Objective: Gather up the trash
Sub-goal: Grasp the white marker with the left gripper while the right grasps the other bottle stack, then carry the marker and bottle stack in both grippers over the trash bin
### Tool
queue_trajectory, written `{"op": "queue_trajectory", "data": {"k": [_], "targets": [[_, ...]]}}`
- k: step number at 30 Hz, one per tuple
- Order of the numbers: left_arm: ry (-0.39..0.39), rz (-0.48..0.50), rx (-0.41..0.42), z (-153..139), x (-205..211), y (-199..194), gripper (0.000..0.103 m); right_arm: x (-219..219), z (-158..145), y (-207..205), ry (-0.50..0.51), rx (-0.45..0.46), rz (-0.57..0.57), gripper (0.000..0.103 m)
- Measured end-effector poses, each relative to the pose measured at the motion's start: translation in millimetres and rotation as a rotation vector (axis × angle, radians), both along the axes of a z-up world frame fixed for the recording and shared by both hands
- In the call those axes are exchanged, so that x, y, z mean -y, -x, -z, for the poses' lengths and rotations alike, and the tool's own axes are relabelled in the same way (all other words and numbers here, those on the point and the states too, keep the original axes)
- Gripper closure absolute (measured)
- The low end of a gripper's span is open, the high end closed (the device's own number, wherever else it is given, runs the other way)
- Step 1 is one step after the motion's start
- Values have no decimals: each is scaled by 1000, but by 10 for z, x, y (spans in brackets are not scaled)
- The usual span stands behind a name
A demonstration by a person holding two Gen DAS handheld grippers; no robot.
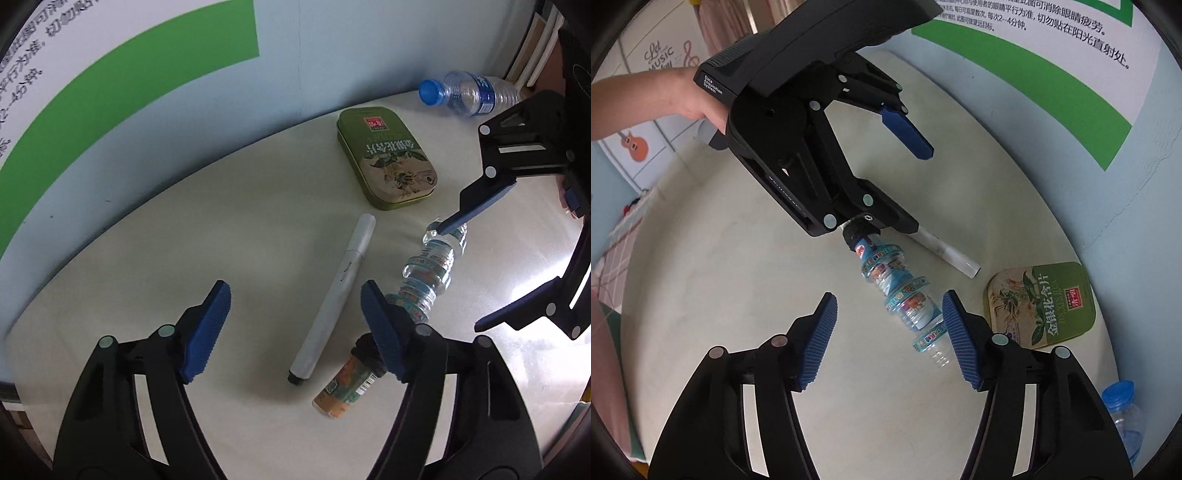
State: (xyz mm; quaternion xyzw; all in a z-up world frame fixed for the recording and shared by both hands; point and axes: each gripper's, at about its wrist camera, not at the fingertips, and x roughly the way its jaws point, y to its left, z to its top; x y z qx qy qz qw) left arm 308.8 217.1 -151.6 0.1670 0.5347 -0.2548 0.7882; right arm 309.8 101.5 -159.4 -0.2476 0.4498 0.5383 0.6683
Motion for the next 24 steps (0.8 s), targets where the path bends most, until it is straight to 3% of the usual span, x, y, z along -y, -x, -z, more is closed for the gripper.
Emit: {"op": "queue_trajectory", "data": {"k": [4, 6, 7, 10, 11, 16, 19, 24], "targets": [[-11, 42, -21, 138, 94, -21, 45, -38, 137, -13, 11, 9, -26, 50], [17, 41, -25, 154, 103, -24, 53, -50, 208, 3, 16, 9, -32, 61], [16, 39, -20, 156, 109, -31, 58, -60, 235, 21, 18, 3, -33, 68], [18, 59, -18, 145, 159, -1, 83, -41, 252, 106, 8, 5, -38, 68], [12, 68, -18, 148, 185, 30, 86, -26, 247, 126, 11, 4, -34, 68], [3, 101, -18, 164, 259, 229, 92, 154, 202, 247, 16, -37, -3, 68], [-15, 61, 3, 149, 231, 325, 92, 267, 159, 332, 22, -60, 14, 69], [36, 1, 18, -49, 96, 527, 92, 473, 87, 400, 10, -105, 38, 69]]}}
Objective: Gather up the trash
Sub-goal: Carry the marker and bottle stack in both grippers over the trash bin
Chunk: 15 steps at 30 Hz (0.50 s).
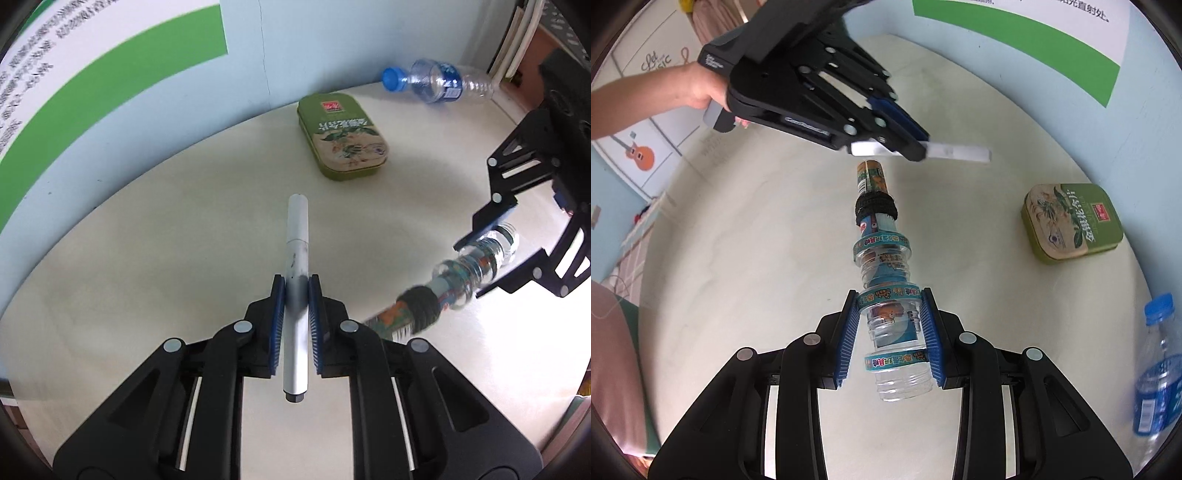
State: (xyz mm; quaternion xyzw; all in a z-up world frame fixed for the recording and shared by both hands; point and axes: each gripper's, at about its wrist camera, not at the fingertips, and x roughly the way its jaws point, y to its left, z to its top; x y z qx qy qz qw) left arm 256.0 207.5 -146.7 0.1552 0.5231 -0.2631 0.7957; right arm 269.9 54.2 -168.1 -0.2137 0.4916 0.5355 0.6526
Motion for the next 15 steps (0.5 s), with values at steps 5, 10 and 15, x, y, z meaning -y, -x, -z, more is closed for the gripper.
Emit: {"op": "queue_trajectory", "data": {"k": [5, 10, 15], "targets": [[9, -52, 13, -244, -175, 290, 92, -12, -154, 84, -17, -15, -7, 69], [8, -145, 44, -491, -591, 613, 92, -135, -395, 230, -40, 5, -62, 69], [-12, -227, 77, -756, -1088, 1233, 92, -437, -551, 469, -51, 22, -140, 69]]}}
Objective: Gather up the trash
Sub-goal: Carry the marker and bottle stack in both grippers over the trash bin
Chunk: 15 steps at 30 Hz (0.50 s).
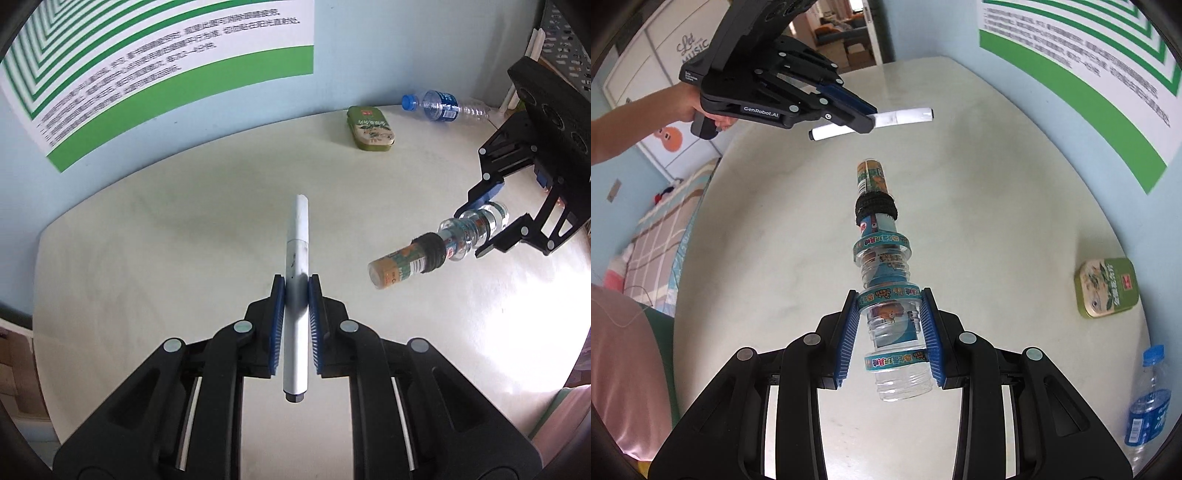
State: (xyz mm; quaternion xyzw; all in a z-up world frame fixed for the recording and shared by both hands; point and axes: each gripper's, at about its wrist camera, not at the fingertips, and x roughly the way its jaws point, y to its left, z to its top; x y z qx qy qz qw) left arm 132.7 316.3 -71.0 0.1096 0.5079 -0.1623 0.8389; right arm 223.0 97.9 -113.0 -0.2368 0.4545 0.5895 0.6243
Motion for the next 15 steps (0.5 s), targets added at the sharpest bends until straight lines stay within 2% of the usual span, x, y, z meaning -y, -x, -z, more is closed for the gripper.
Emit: {"op": "queue_trajectory", "data": {"k": [8, 15], "targets": [[-39, -237, 1, -177, -948, 1295, 92, -744, -197, 622, -38, -6, -175, 69], [-31, -497, -12, -186, -1719, 2815, 92, -1867, -514, 1770, -63, -3, -418, 69]]}}
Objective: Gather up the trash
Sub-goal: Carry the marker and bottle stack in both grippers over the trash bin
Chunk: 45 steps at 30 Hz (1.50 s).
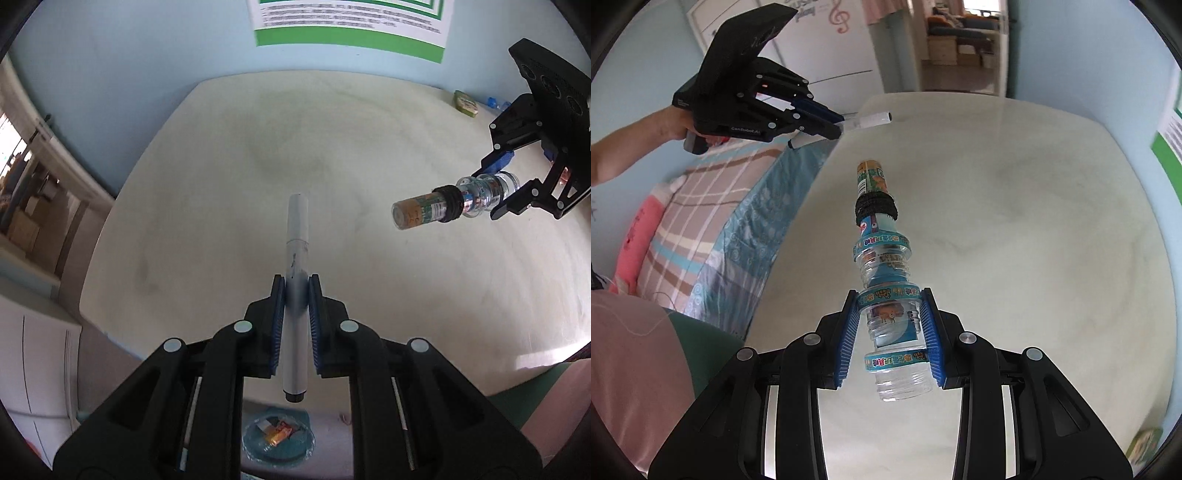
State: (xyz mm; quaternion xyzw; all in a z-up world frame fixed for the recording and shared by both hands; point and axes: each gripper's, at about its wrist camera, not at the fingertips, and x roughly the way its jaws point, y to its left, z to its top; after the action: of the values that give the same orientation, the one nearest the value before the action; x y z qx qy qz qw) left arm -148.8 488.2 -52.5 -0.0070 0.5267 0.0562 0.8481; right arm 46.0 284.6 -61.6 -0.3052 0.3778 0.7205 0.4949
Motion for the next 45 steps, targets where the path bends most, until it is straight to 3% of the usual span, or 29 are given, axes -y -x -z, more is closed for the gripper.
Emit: {"op": "queue_trajectory", "data": {"k": [7, 11, 18, 22, 33, 45], "targets": [[26, -239, -36, 164, -446, 1496, 92, -1078, -173, 1258, -18, -9, -244, 68], [64, -373, -50, 327, -565, 2239, 92, -1480, -164, 1879, -12, -13, -366, 68], [127, -554, -64, 657, -647, 3093, 92, -2022, -86, 2912, 28, -19, -541, 69], [166, -629, -74, 872, -678, 3423, 92, -2208, 54, 3401, 64, -15, -609, 68], [299, -727, -113, 1507, -686, 4039, 92, -2434, 526, 4069, 189, -4, -661, 68], [392, -718, -136, 2074, -832, 4051, 92, -2650, 1136, 4438, 335, -8, -633, 68]]}}
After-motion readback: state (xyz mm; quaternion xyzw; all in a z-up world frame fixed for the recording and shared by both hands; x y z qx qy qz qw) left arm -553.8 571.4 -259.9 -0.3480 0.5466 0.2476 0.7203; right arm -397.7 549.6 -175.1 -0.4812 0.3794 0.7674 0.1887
